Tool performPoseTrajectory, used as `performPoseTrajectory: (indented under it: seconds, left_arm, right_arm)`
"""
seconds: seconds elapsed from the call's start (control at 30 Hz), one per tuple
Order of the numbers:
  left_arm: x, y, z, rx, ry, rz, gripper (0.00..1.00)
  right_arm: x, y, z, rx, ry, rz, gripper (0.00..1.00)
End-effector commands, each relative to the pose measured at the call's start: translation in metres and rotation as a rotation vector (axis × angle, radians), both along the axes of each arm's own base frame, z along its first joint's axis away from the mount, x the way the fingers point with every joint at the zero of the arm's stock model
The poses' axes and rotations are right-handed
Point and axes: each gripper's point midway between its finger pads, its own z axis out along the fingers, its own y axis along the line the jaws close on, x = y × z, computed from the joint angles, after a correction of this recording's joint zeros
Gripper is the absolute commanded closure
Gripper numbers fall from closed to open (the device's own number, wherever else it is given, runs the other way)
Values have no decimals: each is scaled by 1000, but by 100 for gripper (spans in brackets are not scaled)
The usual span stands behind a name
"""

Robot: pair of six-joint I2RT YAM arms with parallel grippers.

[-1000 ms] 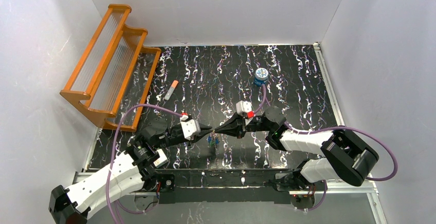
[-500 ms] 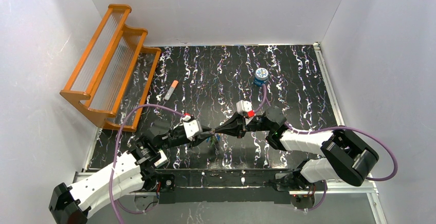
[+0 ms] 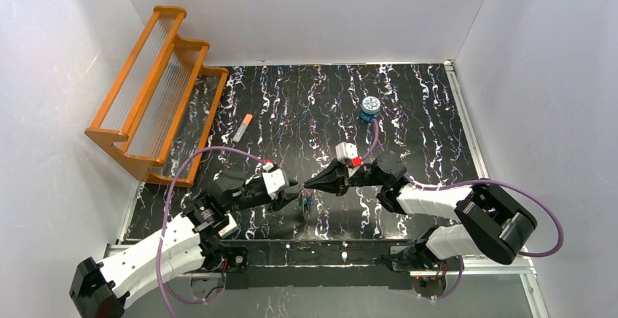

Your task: Put the keys on the keyring

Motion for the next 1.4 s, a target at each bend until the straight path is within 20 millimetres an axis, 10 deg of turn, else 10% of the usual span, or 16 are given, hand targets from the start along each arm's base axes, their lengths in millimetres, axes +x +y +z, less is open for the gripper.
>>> performPoseTrajectory:
  seconds: [0.0, 0.7, 0.83, 1.0, 1.37]
  left_arm:
    - [1, -2, 42, -86, -79, -2, 64]
    - [5, -14, 48, -95, -77, -31, 100]
    - [11, -9, 47, -49, -76, 4, 100]
    - [14, -7, 42, 69, -67, -12, 100]
    - [21, -7, 18, 353, 45, -78, 100]
  right_arm:
    - [1, 1, 36, 106, -88, -5, 99]
    - [4, 3, 32, 83, -75, -16, 98]
    - [15, 2, 32, 69, -58, -84, 60]
    - [37, -3, 29, 32, -52, -226, 44]
    - [42, 0, 20, -48, -67, -222, 56]
